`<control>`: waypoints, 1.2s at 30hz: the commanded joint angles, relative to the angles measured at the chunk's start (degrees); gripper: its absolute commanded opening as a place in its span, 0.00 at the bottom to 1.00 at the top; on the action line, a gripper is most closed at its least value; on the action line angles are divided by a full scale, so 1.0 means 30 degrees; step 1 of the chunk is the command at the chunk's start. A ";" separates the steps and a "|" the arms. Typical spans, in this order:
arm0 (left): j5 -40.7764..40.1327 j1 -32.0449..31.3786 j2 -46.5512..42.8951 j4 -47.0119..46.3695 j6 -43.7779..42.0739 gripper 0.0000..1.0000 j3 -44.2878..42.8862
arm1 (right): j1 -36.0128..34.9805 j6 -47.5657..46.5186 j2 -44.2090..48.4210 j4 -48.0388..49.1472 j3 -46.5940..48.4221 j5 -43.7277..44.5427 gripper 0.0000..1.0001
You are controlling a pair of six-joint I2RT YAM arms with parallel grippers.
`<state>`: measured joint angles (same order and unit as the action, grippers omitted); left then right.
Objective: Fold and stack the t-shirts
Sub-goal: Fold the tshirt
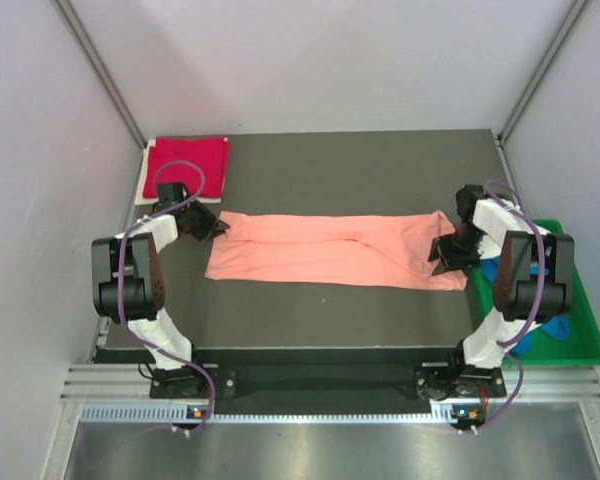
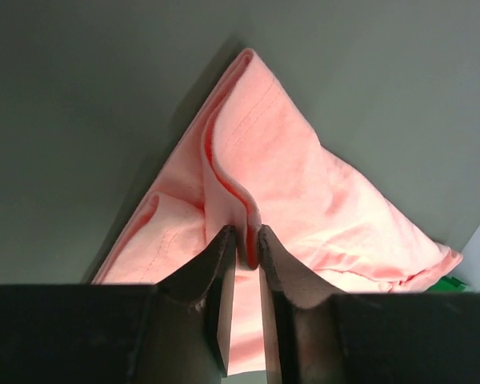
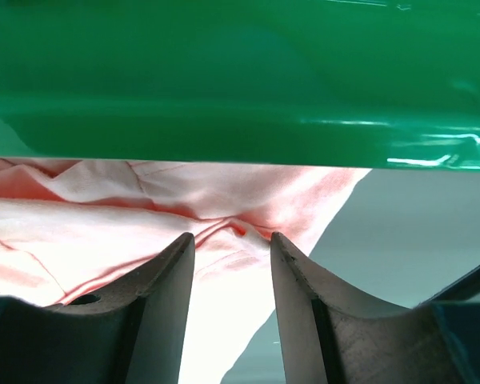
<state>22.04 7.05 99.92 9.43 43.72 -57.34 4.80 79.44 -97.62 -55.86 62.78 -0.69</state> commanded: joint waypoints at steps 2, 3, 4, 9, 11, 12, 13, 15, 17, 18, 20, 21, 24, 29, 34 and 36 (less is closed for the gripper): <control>-0.0257 -0.0064 0.0268 -0.0302 -0.0161 0.18 -0.0603 | 0.0305 0.0737 0.0929 -0.1155 0.1041 0.0288 0.44; -0.0316 -0.0035 0.0239 -0.0244 -0.0161 0.16 -0.0632 | 0.0334 0.0940 0.0959 -0.1331 0.1219 0.0288 0.44; -0.0287 -0.0064 0.0268 -0.0272 -0.0190 0.13 -0.0632 | 0.0334 0.1029 0.0959 -0.1565 0.1365 0.0288 0.44; -0.0462 -0.0064 0.0122 -0.0244 -0.0103 0.00 -0.0691 | 0.0305 0.1264 0.0639 -0.1829 0.2069 -0.0239 0.44; -0.0492 -0.0035 0.0034 -0.0243 -0.0073 0.00 -0.0691 | 0.0247 0.1381 0.0549 -0.2006 0.2041 -0.0210 0.44; -0.0492 -0.0093 0.0034 -0.0243 -0.0073 0.00 -0.0720 | 0.0218 0.1556 0.0578 -0.1949 0.1896 -0.0297 0.44; -0.0492 -0.0094 0.0034 -0.0243 -0.0073 0.00 -0.0720 | 0.0188 0.1673 0.0578 -0.1890 0.1807 -0.0298 0.43; -0.0521 -0.0093 0.0034 -0.0243 -0.0073 0.00 -0.0691 | 0.0159 0.1995 0.0549 -0.1744 0.1514 -0.0414 0.43; -0.0463 -0.0093 0.0063 -0.0243 -0.0073 0.00 -0.0691 | 0.0159 0.2084 0.0433 -0.1655 0.1542 -0.0473 0.43; -0.0463 -0.0094 0.0063 -0.0214 -0.0073 0.00 -0.0662 | 0.0130 0.2230 0.0229 -0.1655 0.1601 -0.0532 0.43; -0.0492 -0.0094 0.0063 -0.0243 -0.0073 0.00 -0.0632 | 0.0042 0.2319 -0.0151 -0.1597 0.1747 -0.0591 0.43; -0.0492 -0.0123 0.0092 -0.0272 -0.0073 0.00 -0.0632 | -0.0075 0.2319 -0.0270 -0.1596 0.1806 -0.0649 0.43; -0.0492 -0.0123 0.0092 -0.0273 -0.0073 0.00 -0.0632 | -0.0338 0.2494 -0.0593 -0.1451 0.1748 -0.0475 0.43; -0.0521 -0.0152 0.0121 -0.0273 -0.0161 0.00 -0.0603 | -0.0544 0.2670 -0.0710 -0.0865 0.0930 -0.0561 0.41; -0.0551 -0.0124 0.0238 -0.0302 -0.0102 0.00 -0.0661 | -0.0574 0.2905 -0.0711 -0.0748 0.0518 -0.0181 0.40; -0.0521 -0.0152 0.0268 -0.0302 -0.0073 0.00 -0.0632 | -0.0574 0.2963 -0.0682 -0.0427 0.0255 -0.0151 0.40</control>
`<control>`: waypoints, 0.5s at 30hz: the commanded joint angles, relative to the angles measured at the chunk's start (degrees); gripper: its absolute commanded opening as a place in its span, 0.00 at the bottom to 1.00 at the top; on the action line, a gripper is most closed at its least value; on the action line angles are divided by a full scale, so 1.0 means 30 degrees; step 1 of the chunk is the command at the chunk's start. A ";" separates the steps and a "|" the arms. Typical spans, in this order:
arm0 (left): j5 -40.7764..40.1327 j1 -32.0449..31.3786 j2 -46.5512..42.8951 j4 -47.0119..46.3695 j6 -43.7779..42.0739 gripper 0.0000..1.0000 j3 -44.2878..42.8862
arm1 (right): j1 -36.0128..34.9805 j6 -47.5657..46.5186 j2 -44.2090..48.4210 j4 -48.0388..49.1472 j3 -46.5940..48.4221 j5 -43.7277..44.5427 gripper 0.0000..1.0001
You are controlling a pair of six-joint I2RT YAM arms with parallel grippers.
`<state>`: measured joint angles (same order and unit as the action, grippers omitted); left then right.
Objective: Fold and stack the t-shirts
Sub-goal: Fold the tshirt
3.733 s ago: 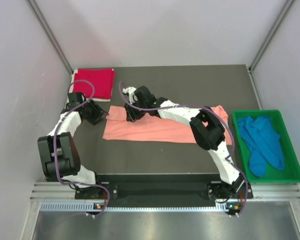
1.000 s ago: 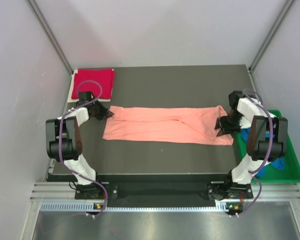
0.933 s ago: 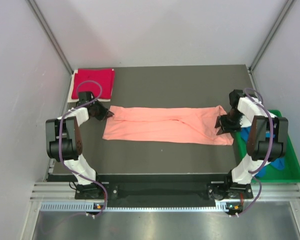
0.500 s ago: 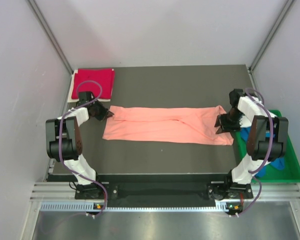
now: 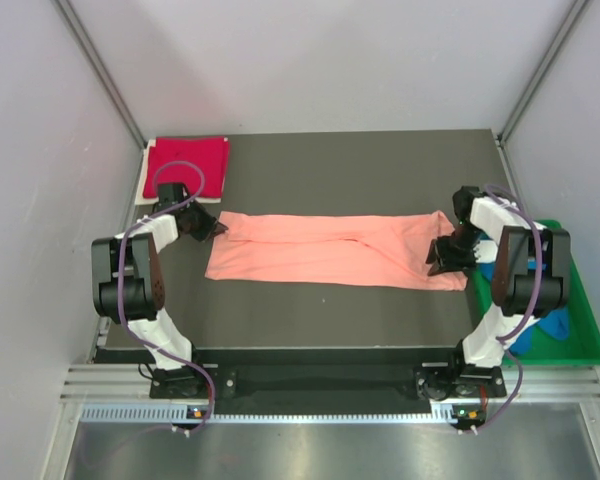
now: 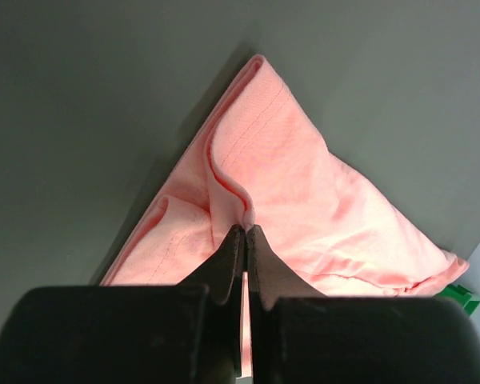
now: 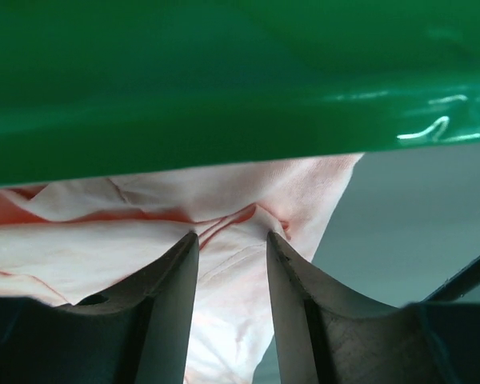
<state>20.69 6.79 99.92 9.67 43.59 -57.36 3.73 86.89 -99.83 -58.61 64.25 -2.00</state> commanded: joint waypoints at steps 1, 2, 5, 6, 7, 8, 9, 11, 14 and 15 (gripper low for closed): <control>-0.0099 -0.0065 0.0268 -0.0411 -0.0029 0.00 -0.0625 | -0.0217 0.0479 0.0026 0.0580 -0.0322 0.0257 0.40; -0.0099 -0.0065 0.0297 -0.0440 -0.0058 0.00 -0.0625 | -0.0217 0.0508 0.0054 0.0668 -0.0467 0.0256 0.40; -0.0070 -0.0065 0.0297 -0.0412 -0.0029 0.00 -0.0654 | -0.0246 0.0596 -0.0062 0.0757 -0.0586 0.0315 0.39; -0.0070 -0.0065 0.0268 -0.0440 -0.0029 0.00 -0.0654 | -0.0246 0.0596 -0.0092 0.0786 -0.0586 0.0315 0.39; -0.0070 -0.0094 0.0297 -0.0441 0.0000 0.00 -0.0654 | -0.0246 0.0625 -0.0121 0.0844 -0.0673 0.0315 0.39; -0.0070 -0.0094 0.0297 -0.0441 0.0000 0.00 -0.0683 | -0.0246 0.0626 -0.0179 0.0903 -0.0674 0.0315 0.39; -0.0070 -0.0094 0.0297 -0.0470 0.0029 0.00 -0.0684 | -0.0275 0.0655 -0.0209 0.0933 -0.0732 0.0344 0.39; -0.0069 -0.0094 0.0297 -0.0470 0.0029 0.00 -0.0683 | -0.0275 0.0626 -0.0326 0.0991 -0.0733 0.0432 0.38; -0.0099 -0.0094 0.0297 -0.0470 0.0059 0.00 -0.0684 | -0.0275 0.0655 -0.0501 0.1050 -0.0703 0.0549 0.38; -0.0128 -0.0123 0.0297 -0.0499 0.0059 0.00 -0.0684 | -0.0275 0.0626 -0.0502 0.1050 -0.0703 0.0549 0.38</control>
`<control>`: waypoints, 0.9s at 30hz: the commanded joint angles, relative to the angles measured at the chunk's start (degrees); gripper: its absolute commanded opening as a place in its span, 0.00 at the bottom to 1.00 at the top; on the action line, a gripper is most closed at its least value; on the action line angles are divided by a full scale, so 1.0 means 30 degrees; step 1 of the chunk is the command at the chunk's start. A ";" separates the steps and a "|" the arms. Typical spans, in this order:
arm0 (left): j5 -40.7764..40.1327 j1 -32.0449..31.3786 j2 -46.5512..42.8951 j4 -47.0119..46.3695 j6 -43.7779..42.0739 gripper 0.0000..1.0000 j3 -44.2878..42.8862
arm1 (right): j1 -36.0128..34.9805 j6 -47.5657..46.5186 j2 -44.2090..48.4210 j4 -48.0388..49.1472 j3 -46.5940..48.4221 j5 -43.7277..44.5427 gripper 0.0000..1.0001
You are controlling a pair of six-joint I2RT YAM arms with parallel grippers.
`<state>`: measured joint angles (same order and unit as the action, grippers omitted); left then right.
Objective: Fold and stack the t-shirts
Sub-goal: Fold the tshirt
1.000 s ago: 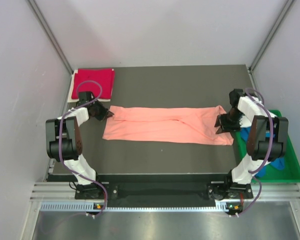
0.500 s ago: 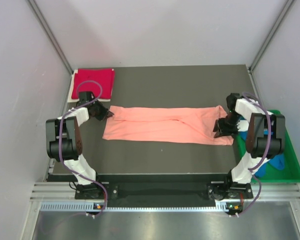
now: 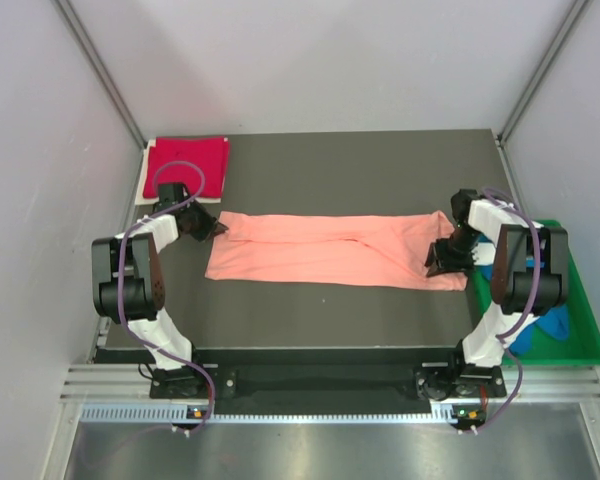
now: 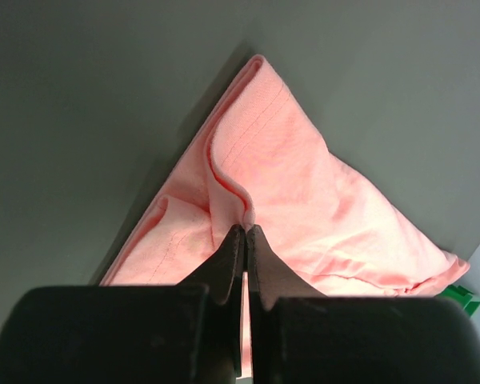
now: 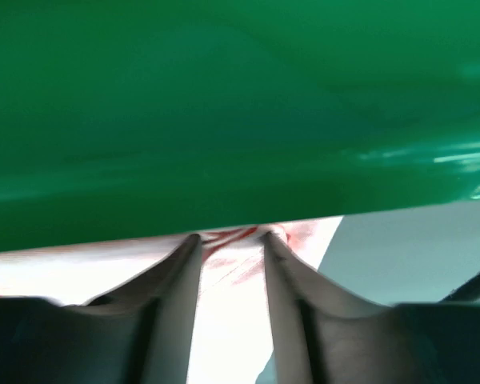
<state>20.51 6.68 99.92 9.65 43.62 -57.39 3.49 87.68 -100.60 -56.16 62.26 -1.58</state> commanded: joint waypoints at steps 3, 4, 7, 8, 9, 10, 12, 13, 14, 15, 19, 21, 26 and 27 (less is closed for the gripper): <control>-0.0070 -0.0087 0.0326 -0.0463 0.0022 0.00 -0.0676 | -0.0195 0.0276 -0.0364 0.0467 -0.0099 0.0382 0.24; -0.0099 -0.0087 0.0297 -0.0492 0.0022 0.00 -0.0647 | -0.0195 0.0247 -0.0364 0.0498 -0.0128 0.0324 0.15; -0.0158 -0.0087 0.0239 -0.0404 -0.0007 0.00 -0.0676 | -0.0195 0.0159 -0.0189 0.0498 -0.0012 0.0352 0.00; -0.0187 -0.0058 0.0239 -0.0375 -0.0007 0.00 -0.0734 | -0.0195 0.0071 0.0015 0.0382 0.0047 0.0410 0.00; -0.0245 -0.0058 0.0239 -0.0288 0.0022 0.00 -0.0764 | -0.0195 -0.0016 0.0133 0.0294 0.0135 0.0411 0.00; -0.0246 -0.0058 0.0152 -0.0287 0.0080 0.00 -0.0764 | -0.0195 -0.0133 0.0250 0.0206 0.0368 0.0730 0.00; -0.0275 -0.0087 0.0180 -0.0287 0.0371 0.00 -0.0852 | -0.0225 -0.0485 0.0601 -0.0116 0.0720 0.1375 0.00; -0.0275 -0.0087 0.0180 -0.0316 0.0461 0.00 -0.0852 | -0.0225 -0.0631 0.0748 -0.0233 0.1011 0.1581 0.00; -0.0275 -0.0058 0.0180 -0.0345 0.0607 0.00 -0.0910 | -0.0225 -0.0807 0.0894 -0.0525 0.1159 0.2018 0.00; -0.0275 -0.0116 0.0238 -0.0375 0.0637 0.00 -0.0911 | -0.0225 -0.0866 0.0953 -0.0644 0.1306 0.2225 0.00; -0.0071 -0.0116 0.0619 -0.0345 0.0725 0.00 -0.1115 | -0.0225 -0.1480 0.0984 -0.0499 0.1542 0.2287 0.19; -0.0011 -0.0146 0.0620 -0.0345 0.0754 0.00 -0.1057 | -0.0225 -0.1599 0.0925 -0.0178 0.1484 0.1760 0.26; -0.0099 -0.0233 0.0415 -0.0317 0.0725 0.00 -0.1057 | -0.0254 -0.1746 0.0691 0.0117 0.1220 0.1261 0.31; -0.0128 -0.0234 0.0385 -0.0287 0.0725 0.00 -0.1057 | -0.0254 -0.1746 0.0661 0.0117 0.1161 0.1203 0.31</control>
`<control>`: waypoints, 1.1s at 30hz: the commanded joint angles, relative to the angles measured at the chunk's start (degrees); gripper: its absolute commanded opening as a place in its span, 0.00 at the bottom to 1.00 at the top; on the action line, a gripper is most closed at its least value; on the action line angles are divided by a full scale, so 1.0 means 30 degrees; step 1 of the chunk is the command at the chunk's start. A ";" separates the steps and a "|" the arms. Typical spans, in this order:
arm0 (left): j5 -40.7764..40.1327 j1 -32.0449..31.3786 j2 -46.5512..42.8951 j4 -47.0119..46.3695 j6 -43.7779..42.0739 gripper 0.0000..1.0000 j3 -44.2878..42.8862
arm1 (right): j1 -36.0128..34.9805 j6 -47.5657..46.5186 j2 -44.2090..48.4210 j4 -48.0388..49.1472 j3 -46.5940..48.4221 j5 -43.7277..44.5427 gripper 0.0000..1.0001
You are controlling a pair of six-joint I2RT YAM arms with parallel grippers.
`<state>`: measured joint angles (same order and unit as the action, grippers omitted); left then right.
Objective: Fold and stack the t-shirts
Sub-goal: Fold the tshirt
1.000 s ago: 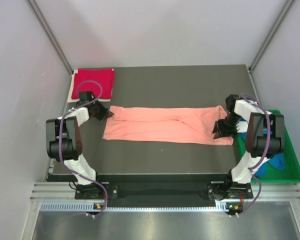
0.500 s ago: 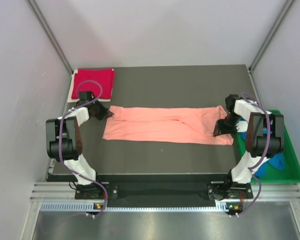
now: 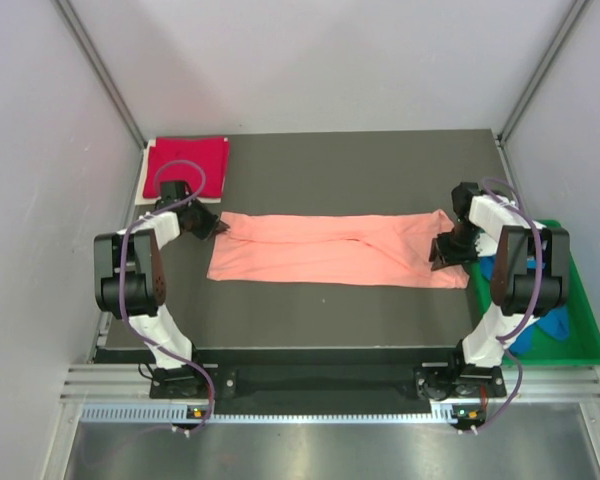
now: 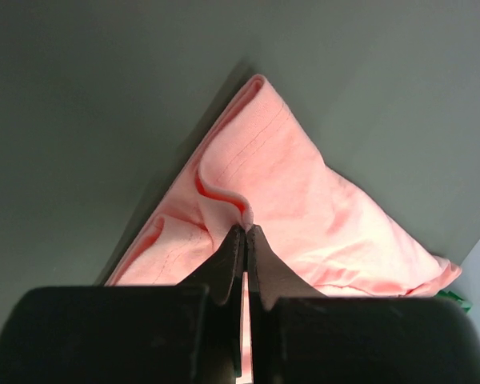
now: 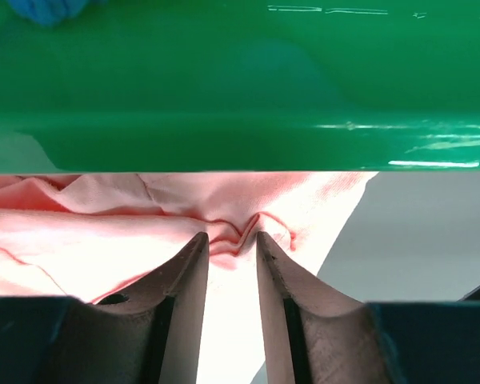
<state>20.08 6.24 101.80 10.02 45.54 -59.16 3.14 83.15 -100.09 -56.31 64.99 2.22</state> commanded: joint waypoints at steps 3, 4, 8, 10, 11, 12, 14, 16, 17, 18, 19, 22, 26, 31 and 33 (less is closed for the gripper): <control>0.0017 -0.0088 -0.0212 -0.0410 0.0055 0.00 -0.0437 | -0.0137 -0.0267 0.0406 0.0372 -0.0159 -0.0473 0.32; 0.0017 -0.0088 -0.0212 -0.0440 0.0084 0.00 -0.0409 | -0.0137 -0.0267 0.0348 0.0518 -0.0363 -0.0621 0.32; -0.0012 -0.0117 -0.0241 -0.0410 -0.0004 0.00 -0.0291 | -0.0137 -0.0530 0.0259 0.0841 -0.0365 -0.1408 0.34; -0.0041 -0.0088 -0.0241 -0.0411 -0.0004 0.00 -0.0262 | -0.0137 -0.0705 0.0375 0.1045 -0.0481 -0.1763 0.34; -0.0070 -0.0117 -0.0270 -0.0411 -0.0004 0.00 -0.0233 | -0.0137 -0.0765 0.0405 0.1047 -0.0511 -0.2055 0.34; -0.0071 -0.0146 -0.0213 -0.0411 0.0025 0.00 -0.0262 | -0.0166 -0.0823 0.0464 0.1105 -0.0570 -0.2174 0.34; -0.0100 -0.0175 -0.0183 -0.0527 0.0054 0.00 -0.0203 | -0.0196 -0.0941 0.0697 0.1281 -0.0833 -0.2321 0.34; -0.0129 -0.0234 -0.0095 -0.0557 0.0055 0.00 -0.0203 | -0.0196 -0.0941 0.0815 0.1281 -0.1097 -0.2234 0.34; -0.0100 -0.0292 -0.0037 -0.0557 0.0084 0.00 -0.0203 | -0.0196 -0.0970 0.0874 0.1281 -0.1155 -0.2176 0.34; -0.0100 -0.0351 0.0022 -0.0557 0.0055 0.00 -0.0174 | -0.0196 -0.0941 0.0874 0.1281 -0.1301 -0.2175 0.33; -0.0129 -0.0352 -0.0007 -0.0586 0.0055 0.00 -0.0174 | -0.0196 -0.0999 0.0845 0.1310 -0.1361 -0.2233 0.33; -0.0217 -0.0381 -0.0036 -0.0558 0.0025 0.00 -0.0145 | -0.0196 -0.1117 0.0786 0.1486 -0.1508 -0.2293 0.33; -0.0364 -0.0381 -0.0154 -0.0440 -0.0091 0.00 -0.0115 | -0.0196 -0.1234 0.0874 0.1399 -0.1392 -0.1855 0.22; -0.0481 -0.0381 -0.0212 -0.0352 -0.0179 0.00 -0.0115 | -0.0167 -0.1819 0.1313 0.0695 -0.0630 0.0076 0.13; -0.0510 -0.0381 -0.0212 -0.0323 -0.0180 0.00 -0.0086 | -0.0167 -0.2170 0.1577 0.0782 -0.0570 0.0256 0.18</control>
<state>19.35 5.19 101.80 10.11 45.52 -59.16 3.09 78.46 -98.72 -52.49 61.17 -1.45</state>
